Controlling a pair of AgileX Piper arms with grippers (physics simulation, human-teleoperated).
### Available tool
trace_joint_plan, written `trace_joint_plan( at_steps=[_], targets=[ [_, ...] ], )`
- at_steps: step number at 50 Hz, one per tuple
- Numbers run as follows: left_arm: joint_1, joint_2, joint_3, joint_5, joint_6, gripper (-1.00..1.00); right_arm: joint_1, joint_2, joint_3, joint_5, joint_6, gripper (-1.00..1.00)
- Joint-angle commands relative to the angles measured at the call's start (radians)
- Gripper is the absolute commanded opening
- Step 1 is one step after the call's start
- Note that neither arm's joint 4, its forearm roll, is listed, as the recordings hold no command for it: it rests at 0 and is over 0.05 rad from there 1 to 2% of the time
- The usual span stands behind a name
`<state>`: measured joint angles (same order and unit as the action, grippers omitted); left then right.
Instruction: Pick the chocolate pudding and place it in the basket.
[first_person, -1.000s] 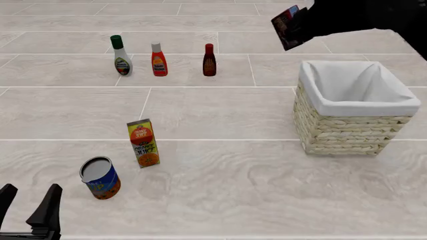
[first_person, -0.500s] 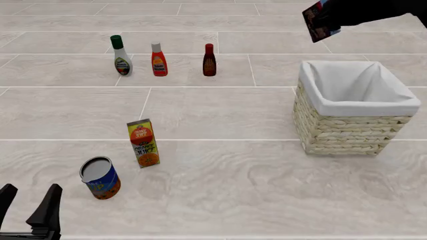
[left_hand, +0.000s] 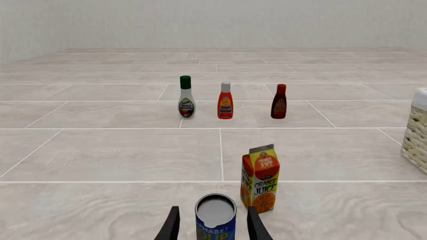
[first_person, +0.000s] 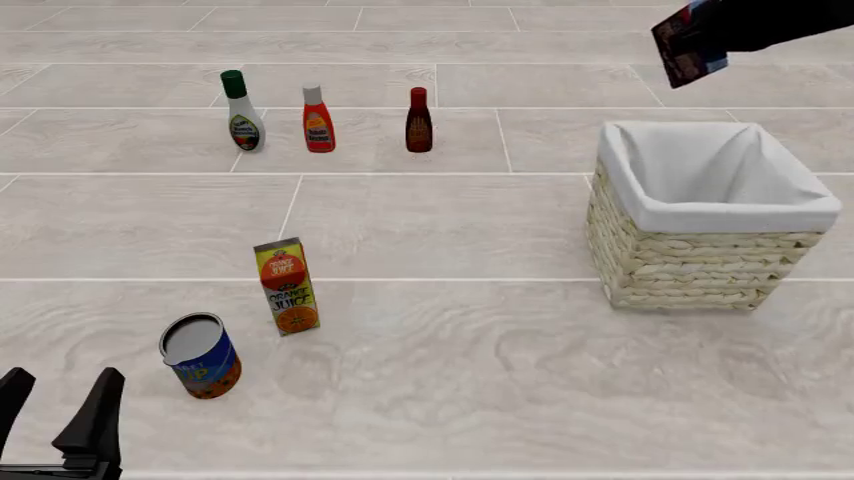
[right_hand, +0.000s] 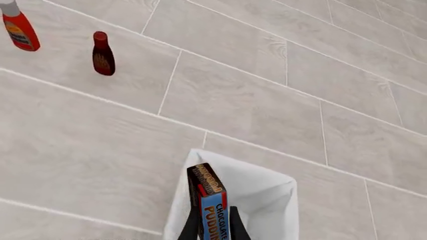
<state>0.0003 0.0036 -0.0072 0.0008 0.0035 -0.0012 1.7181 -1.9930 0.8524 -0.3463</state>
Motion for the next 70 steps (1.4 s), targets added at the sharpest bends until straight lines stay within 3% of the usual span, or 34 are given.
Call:
trace_joint_plan(
  at_steps=[1, 27, 70],
  targets=[
    [0.0, -0.001, -0.001, 0.002, 0.001, 1.0, -0.043, 0.006, -0.005, 0.004, 0.006, -1.0],
    [0.0, -0.001, -0.001, 0.002, 0.0, 1.0, -0.077, 0.004, 0.037, 0.028, -0.036, -1.0],
    [0.0, -0.001, -0.001, 0.002, 0.0, 1.0, -0.112, 0.127, -0.07, 0.196, -0.23, -1.0]
  ],
)
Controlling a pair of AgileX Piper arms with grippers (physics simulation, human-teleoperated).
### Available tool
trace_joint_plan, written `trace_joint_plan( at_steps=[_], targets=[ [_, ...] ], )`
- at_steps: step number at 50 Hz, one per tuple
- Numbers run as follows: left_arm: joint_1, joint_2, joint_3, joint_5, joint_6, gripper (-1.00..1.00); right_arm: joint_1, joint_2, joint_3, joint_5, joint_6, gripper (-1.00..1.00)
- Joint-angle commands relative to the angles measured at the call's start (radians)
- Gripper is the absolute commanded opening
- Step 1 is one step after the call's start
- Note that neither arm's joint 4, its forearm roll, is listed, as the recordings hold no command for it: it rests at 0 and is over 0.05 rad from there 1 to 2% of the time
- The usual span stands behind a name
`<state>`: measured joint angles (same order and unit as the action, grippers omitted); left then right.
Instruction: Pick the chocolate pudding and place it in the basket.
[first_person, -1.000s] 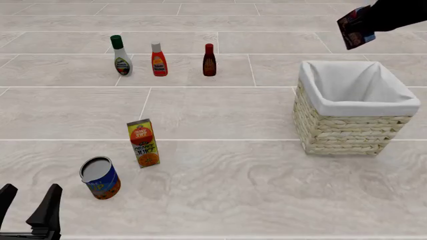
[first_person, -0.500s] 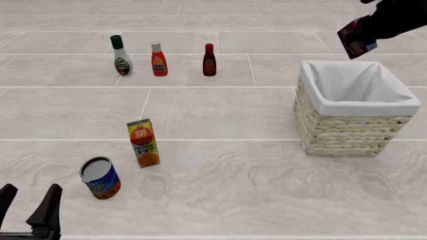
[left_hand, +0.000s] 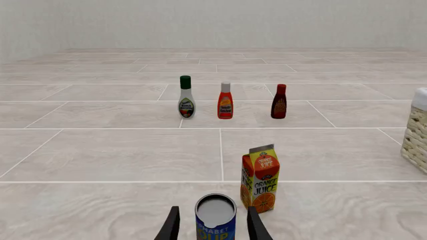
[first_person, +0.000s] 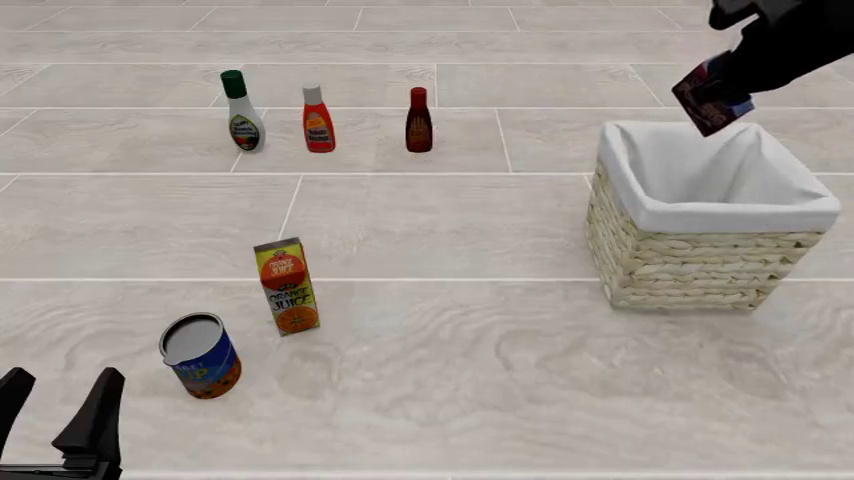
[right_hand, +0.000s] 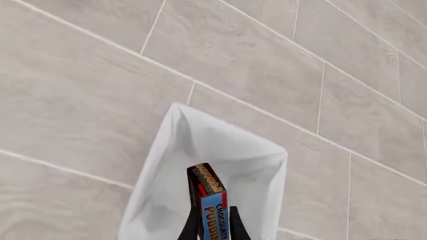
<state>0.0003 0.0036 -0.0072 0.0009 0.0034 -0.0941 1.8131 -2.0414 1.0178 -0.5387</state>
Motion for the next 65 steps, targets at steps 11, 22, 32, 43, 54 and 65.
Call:
trace_joint_plan(
  at_steps=[11, 22, 32, 43, 54, 65],
  targets=[
    [0.0, -0.001, -0.001, 0.002, 0.001, 1.0, -0.03, 0.051, -0.047, 0.062, -0.07, -1.0],
    [0.0, -0.001, -0.001, 0.002, 0.001, 1.0, -0.041, 0.08, -0.078, 0.077, -0.096, -1.0],
    [0.0, -0.001, -0.001, 0.002, 0.001, 1.0, -0.035, 0.101, -0.078, 0.096, -0.122, -1.0],
    [0.0, -0.001, -0.001, 0.002, 0.0, 1.0, -0.06, 0.095, -0.05, 0.103, -0.178, -1.0],
    [0.0, -0.001, -0.001, 0.002, 0.0, 1.0, -0.076, 0.085, -0.007, 0.087, -0.207, -1.0],
    [0.0, -0.001, -0.001, 0.002, 0.0, 1.0, -0.073, 0.11, -0.045, 0.096, -0.208, -1.0]
  ],
)
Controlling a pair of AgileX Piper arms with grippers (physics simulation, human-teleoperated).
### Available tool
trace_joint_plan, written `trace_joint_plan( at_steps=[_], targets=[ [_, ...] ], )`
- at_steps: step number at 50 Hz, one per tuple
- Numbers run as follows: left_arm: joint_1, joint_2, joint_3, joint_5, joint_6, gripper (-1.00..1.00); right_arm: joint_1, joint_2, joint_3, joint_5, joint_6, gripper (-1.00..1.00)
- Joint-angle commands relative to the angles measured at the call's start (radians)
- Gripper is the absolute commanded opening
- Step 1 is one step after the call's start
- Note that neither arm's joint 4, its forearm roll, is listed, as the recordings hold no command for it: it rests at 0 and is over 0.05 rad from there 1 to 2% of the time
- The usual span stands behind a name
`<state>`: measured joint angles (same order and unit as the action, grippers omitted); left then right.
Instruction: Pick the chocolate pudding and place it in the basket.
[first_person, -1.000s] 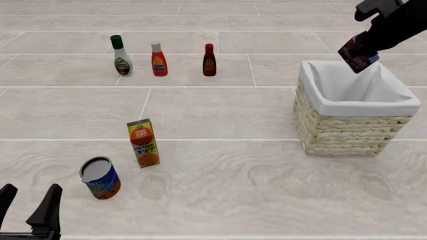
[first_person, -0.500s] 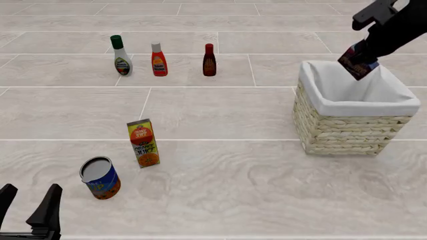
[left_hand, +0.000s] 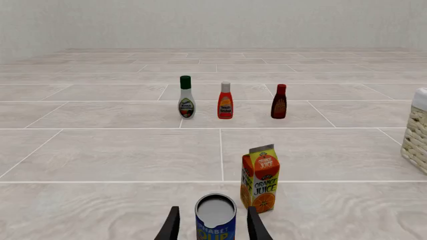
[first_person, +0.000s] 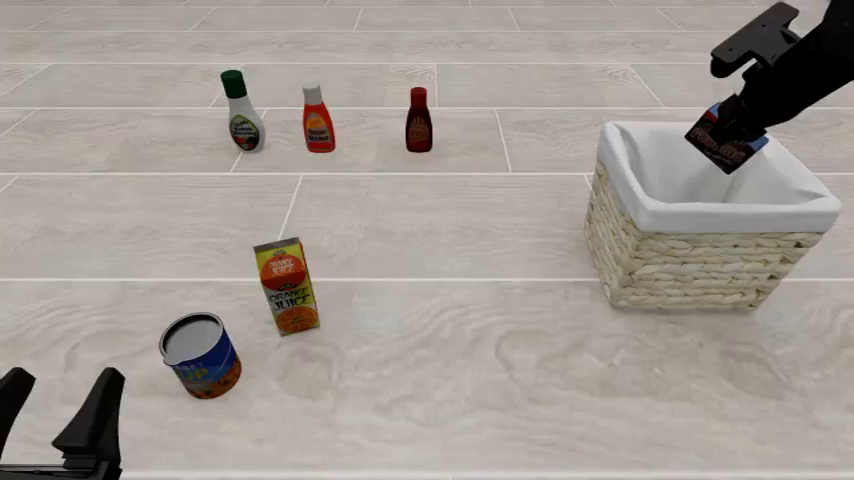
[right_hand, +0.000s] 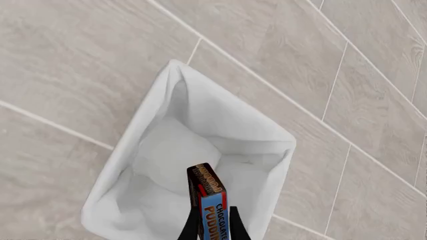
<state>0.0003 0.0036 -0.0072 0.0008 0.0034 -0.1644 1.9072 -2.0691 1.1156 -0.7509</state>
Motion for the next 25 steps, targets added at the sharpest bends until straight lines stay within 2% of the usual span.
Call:
trace_joint_plan(
  at_steps=[1, 25],
  targets=[
    [0.0, -0.001, -0.001, 0.002, 0.0, 1.0, -0.002, 0.016, -0.013, -0.005, 0.003, -1.0],
    [0.0, -0.001, -0.001, 0.002, 0.0, 1.0, 0.017, 0.095, -0.044, -0.022, 0.015, -1.0]
  ],
)
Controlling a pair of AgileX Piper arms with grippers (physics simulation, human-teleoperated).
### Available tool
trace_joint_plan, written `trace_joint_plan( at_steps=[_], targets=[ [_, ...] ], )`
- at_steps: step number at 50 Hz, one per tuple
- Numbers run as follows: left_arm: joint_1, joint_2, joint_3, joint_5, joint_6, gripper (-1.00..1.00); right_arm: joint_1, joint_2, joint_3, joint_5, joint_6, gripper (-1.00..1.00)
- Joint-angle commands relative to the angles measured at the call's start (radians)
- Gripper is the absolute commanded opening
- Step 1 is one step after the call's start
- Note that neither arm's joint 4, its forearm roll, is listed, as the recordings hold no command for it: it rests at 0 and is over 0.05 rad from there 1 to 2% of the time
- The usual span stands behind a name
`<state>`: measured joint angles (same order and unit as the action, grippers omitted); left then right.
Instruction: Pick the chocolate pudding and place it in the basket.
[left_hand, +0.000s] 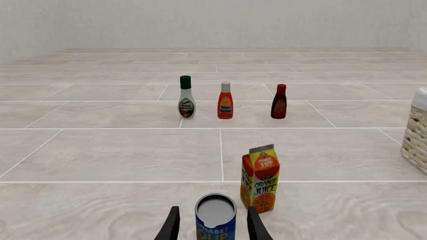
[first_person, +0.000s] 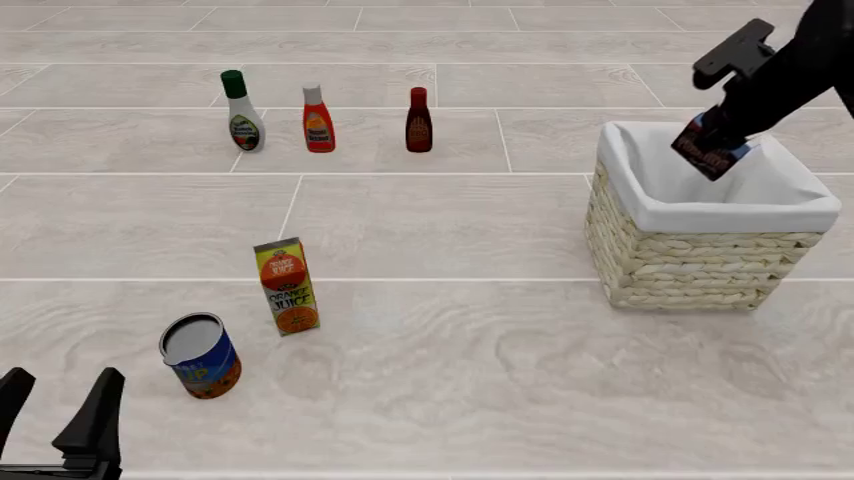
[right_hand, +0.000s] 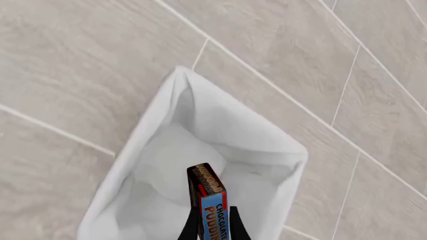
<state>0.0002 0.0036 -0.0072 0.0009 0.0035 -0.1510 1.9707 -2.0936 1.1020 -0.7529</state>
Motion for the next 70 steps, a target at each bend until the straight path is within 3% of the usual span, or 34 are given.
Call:
trace_joint_plan(
  at_steps=[1, 70],
  targets=[
    [0.0, -0.001, -0.001, 0.002, 0.0, 1.0, 0.004, 0.035, -0.022, -0.007, 0.018, -1.0],
    [0.0, -0.001, -0.001, 0.002, 0.0, 1.0, -0.003, 0.125, 0.035, -0.091, 0.029, -1.0]
  ],
)
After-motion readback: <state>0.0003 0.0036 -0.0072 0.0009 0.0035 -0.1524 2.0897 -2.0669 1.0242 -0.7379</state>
